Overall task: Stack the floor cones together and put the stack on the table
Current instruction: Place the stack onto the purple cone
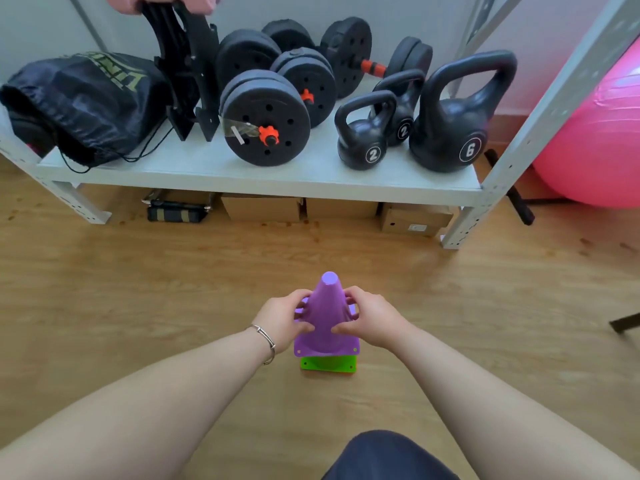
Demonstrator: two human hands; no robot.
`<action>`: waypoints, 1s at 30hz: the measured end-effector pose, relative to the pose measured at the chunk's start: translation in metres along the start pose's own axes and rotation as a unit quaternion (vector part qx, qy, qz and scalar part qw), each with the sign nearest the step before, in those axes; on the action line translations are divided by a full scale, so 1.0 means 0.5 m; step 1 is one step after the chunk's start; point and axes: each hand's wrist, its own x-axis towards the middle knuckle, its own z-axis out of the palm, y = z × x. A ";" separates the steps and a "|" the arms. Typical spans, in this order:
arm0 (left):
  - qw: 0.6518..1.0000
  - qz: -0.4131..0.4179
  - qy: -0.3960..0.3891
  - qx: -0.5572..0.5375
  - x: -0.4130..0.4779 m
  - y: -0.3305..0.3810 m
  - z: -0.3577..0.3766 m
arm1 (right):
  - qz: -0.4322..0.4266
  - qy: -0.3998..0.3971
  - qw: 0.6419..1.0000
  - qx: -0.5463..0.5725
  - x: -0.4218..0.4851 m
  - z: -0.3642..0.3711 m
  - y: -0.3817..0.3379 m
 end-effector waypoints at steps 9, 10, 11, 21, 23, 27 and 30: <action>0.999 -0.017 -0.026 0.031 0.033 -0.079 0.099 | 0.028 -0.002 1.000 -0.003 0.023 0.101 0.097; 0.999 -0.019 -0.028 0.039 0.036 -0.087 0.109 | 0.028 -0.001 1.000 -0.009 0.025 0.114 0.105; 0.998 -0.022 -0.028 0.046 0.040 -0.095 0.120 | 0.029 0.002 0.999 -0.015 0.028 0.126 0.113; 0.997 -0.055 -0.046 0.044 0.082 -0.156 0.163 | 0.039 0.010 0.999 -0.006 0.068 0.178 0.158; 0.996 -0.057 -0.059 0.042 0.088 -0.166 0.164 | 0.042 0.002 0.999 0.001 0.070 0.181 0.168; 0.992 -0.114 -0.028 -0.040 0.106 -0.185 0.164 | 0.082 0.011 0.997 0.007 0.084 0.180 0.194; 0.976 -0.212 -0.025 -0.043 0.123 -0.199 0.178 | 0.154 0.043 0.987 0.019 0.100 0.181 0.210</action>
